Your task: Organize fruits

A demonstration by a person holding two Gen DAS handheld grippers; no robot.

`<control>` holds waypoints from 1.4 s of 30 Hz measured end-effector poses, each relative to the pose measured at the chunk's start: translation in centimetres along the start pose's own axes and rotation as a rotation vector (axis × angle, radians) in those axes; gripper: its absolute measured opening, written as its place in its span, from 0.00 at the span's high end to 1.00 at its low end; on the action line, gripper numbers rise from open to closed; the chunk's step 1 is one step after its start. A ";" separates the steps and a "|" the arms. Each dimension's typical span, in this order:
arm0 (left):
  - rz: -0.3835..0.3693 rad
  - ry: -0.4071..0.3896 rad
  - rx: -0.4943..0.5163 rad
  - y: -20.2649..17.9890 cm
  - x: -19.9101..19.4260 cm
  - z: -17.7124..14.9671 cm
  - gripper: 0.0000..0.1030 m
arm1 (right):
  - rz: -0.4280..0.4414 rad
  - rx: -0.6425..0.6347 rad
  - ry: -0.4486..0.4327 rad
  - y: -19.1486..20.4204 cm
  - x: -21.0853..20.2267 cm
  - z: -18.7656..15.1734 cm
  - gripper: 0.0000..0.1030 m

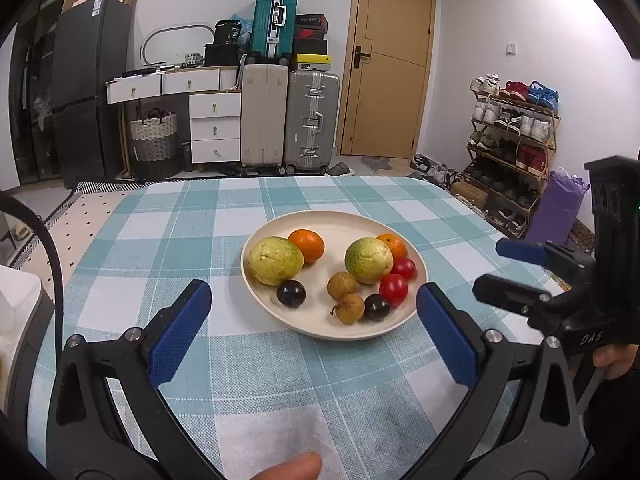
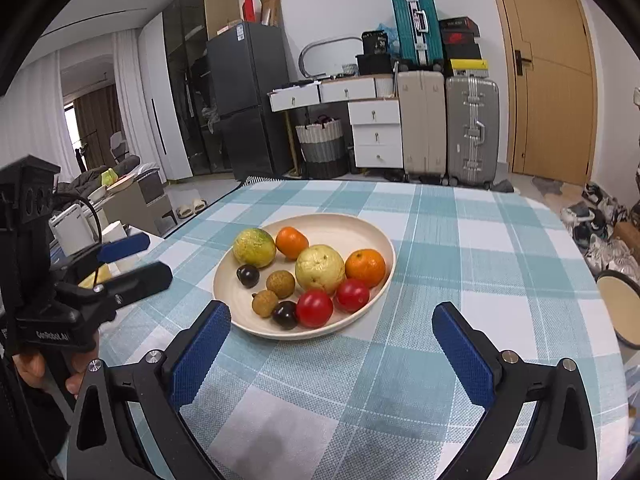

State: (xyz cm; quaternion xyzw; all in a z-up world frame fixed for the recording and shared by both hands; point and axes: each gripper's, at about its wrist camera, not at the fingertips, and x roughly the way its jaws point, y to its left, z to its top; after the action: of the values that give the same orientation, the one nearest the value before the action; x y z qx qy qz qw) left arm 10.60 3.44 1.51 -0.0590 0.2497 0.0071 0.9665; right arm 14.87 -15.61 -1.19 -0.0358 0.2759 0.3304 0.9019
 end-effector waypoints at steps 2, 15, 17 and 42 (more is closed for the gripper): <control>0.016 -0.021 0.003 -0.1 -0.3 -0.4 0.01 | 0.015 0.006 -0.017 -0.1 -0.2 0.1 0.00; 0.042 -0.113 -0.028 0.4 -0.6 -1.0 0.01 | 0.025 -0.015 -0.127 -0.1 -1.3 -0.5 0.00; 0.047 -0.115 -0.023 0.3 -0.6 -1.0 0.01 | 0.018 -0.023 -0.129 0.0 -1.3 -0.6 0.00; 0.056 -0.123 -0.029 0.5 -0.8 -1.2 0.01 | -0.001 -0.066 -0.151 0.8 -1.6 -1.1 0.00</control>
State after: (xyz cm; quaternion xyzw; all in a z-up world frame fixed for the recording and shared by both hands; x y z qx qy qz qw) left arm 9.36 3.84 0.82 -0.0656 0.1915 0.0415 0.9784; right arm 12.86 -16.12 -1.20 -0.0405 0.1958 0.3406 0.9187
